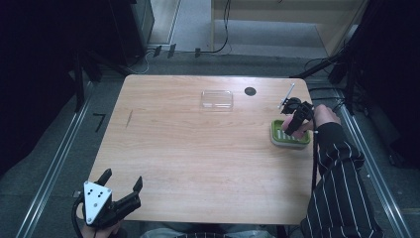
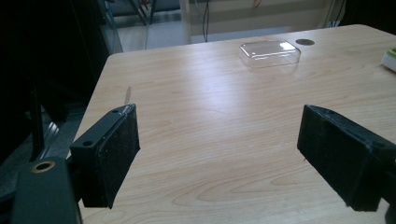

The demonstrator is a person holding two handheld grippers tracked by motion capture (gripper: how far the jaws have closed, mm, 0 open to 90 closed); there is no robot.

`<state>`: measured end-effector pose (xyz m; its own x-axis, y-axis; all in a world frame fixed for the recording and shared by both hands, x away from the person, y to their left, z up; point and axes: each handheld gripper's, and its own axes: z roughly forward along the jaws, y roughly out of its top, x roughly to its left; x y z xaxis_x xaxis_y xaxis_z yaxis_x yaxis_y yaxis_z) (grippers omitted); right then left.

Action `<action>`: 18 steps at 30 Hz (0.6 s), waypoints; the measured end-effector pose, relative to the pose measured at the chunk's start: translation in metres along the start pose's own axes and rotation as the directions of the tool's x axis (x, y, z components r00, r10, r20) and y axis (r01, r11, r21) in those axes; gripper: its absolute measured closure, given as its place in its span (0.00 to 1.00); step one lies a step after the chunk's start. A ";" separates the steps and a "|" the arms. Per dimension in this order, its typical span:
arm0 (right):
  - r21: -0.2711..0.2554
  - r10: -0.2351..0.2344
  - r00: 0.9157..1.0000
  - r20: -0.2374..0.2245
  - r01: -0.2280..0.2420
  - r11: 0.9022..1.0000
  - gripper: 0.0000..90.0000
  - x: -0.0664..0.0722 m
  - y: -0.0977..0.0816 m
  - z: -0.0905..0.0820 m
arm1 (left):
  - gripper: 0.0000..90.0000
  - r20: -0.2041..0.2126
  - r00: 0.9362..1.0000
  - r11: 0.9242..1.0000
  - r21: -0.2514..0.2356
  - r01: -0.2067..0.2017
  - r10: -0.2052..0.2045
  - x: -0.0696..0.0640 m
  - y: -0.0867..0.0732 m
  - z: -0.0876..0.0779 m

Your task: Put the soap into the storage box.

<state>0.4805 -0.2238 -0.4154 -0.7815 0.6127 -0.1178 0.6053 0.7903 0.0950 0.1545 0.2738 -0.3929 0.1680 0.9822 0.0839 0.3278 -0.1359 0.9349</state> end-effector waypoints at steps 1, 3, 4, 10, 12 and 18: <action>0.000 -0.005 1.000 0.001 0.005 1.000 0.44 0.000 0.000 0.000 | 0.15 -0.001 1.000 1.000 0.001 -0.001 0.001 0.000 0.000 0.000; -0.001 -0.006 1.000 -0.003 0.006 1.000 0.44 -0.001 0.001 0.001 | 0.15 -0.004 1.000 1.000 0.001 0.002 -0.002 0.001 0.000 -0.001; 0.007 -0.013 1.000 -0.002 0.013 1.000 0.44 -0.002 0.002 0.002 | 0.15 -0.005 1.000 1.000 0.002 0.001 -0.001 0.001 -0.001 -0.002; 0.025 -0.012 1.000 -0.010 0.012 1.000 0.44 -0.003 0.006 0.007 | 0.15 -0.012 1.000 1.000 0.002 0.004 -0.004 0.002 -0.001 -0.004; 0.024 -0.012 1.000 -0.010 0.012 1.000 0.44 -0.003 0.006 0.007 | 0.15 -0.014 1.000 1.000 0.002 0.006 -0.006 0.002 -0.002 -0.004; 0.027 -0.018 1.000 -0.012 0.018 0.999 0.44 -0.004 0.010 0.012 | 0.15 -0.024 1.000 1.000 0.005 0.007 -0.007 0.003 -0.003 -0.007</action>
<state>0.4920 -0.2184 -0.4257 -0.7938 0.5985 -0.1078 0.5950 0.8010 0.0657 0.1473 0.2784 -0.3926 0.1430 0.9860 0.0854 0.3337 -0.1293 0.9338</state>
